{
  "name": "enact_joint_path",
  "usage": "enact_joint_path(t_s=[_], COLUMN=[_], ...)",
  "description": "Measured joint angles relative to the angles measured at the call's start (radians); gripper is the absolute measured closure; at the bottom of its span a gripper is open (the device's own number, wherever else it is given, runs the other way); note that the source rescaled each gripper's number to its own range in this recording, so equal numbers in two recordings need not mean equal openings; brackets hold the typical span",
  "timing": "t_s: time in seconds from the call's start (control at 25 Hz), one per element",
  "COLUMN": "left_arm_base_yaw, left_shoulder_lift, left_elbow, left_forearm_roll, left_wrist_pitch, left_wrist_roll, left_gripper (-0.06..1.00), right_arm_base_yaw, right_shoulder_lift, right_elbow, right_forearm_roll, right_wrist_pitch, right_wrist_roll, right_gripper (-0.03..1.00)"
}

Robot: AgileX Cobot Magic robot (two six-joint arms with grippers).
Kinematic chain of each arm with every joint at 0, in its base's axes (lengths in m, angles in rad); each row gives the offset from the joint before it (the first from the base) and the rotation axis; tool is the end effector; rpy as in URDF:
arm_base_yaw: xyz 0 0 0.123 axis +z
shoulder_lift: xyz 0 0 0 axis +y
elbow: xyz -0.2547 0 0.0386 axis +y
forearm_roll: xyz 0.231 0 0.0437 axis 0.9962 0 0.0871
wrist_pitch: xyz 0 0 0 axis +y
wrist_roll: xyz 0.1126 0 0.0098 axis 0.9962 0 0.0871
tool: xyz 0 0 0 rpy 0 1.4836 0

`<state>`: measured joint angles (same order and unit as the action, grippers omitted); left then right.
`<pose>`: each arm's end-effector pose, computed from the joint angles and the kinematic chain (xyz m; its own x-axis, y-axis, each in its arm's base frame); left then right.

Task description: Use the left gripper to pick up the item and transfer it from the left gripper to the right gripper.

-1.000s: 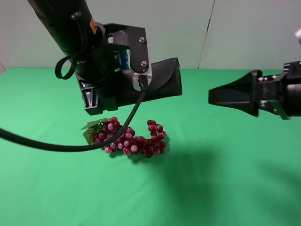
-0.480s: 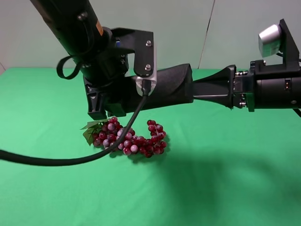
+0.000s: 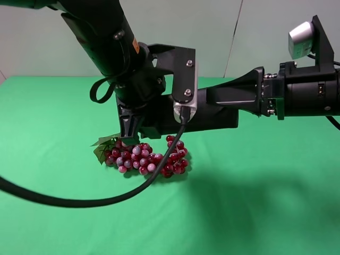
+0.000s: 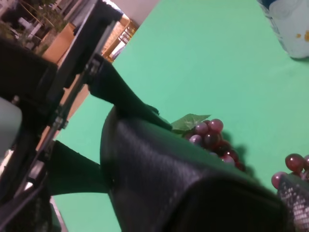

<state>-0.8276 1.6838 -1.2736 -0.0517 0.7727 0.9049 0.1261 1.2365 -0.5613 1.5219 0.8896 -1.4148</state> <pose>0.2325 -0.2590 0.2192 0.1811 0.9298 -0.3205 0.9418 -0.0701 0.3287 0.2046 0.1144 0.2230 -0.6514 -0.0328 -0.7580 -0.6439 0.5523 0.5295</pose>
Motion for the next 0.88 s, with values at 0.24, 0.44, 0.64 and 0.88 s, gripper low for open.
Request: enact_joint_path(t_s=[0.24, 0.44, 0.64, 0.88], left_arm_base_yaw=[-0.005, -0.026, -0.037, -0.055], left_shoulder_lift=[0.001, 0.001, 0.001, 0.001], left_elbow=[0.000, 0.000, 0.000, 0.000], left_forearm_roll=[-0.031, -0.045, -0.046, -0.047], left_wrist_pitch=[-0.020, -0.061, -0.070, -0.085], left_wrist_roll=[0.003, 0.007, 0.007, 0.007], left_gripper=[0.91, 0.91, 0.91, 0.91], right_arm_base_yaw=[0.000, 0.000, 0.000, 0.000], right_shoulder_lift=[0.000, 0.000, 0.000, 0.000], right_elbow=[0.000, 0.000, 0.000, 0.000], right_forearm_roll=[-0.008, -0.016, -0.021, -0.021], right_wrist_pitch=[0.001, 0.004, 0.009, 0.022], right_wrist_roll=[-0.001, -0.001, -0.001, -0.001], right_gripper=[-0.03, -0.03, -0.03, -0.03])
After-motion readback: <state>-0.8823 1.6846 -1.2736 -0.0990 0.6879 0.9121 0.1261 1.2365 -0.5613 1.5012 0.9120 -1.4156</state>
